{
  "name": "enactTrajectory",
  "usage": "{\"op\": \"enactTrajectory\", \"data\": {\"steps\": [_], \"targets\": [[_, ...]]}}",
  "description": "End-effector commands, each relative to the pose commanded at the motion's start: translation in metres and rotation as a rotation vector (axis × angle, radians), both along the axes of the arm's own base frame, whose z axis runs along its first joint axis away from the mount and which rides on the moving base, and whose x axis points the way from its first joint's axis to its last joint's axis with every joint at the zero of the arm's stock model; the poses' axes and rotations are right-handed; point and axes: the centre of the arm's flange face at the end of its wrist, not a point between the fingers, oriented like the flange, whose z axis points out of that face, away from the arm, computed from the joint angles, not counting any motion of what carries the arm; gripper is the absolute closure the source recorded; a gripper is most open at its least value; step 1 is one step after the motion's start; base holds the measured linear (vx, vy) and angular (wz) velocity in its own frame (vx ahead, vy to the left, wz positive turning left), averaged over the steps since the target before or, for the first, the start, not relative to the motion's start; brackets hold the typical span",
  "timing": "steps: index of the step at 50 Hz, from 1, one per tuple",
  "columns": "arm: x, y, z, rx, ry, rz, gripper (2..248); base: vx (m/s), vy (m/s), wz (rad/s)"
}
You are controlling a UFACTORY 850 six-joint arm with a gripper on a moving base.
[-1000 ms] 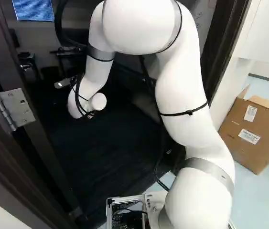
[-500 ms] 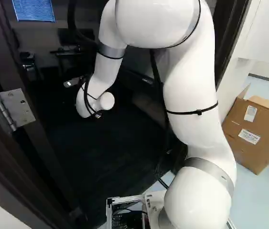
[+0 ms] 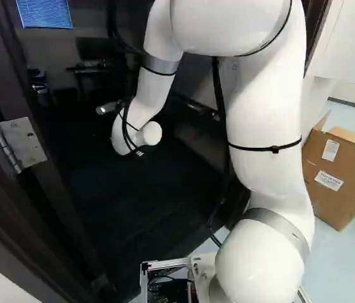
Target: Open the door and move inside
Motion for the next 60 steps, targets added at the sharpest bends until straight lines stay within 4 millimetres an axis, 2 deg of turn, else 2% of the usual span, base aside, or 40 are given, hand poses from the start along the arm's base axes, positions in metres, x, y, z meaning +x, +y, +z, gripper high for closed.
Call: {"op": "enactTrajectory", "data": {"steps": [25,43,60], "targets": [[-0.016,-0.043,0.003,-0.010,0.015,-0.054,3,0.000,0.000,0.000],[-0.017,-0.052,0.005,-0.008,0.016,-0.072,3,0.000,0.000,0.000],[-0.022,-0.080,0.008,-0.001,0.016,-0.127,3,0.000,0.000,0.000]]}}
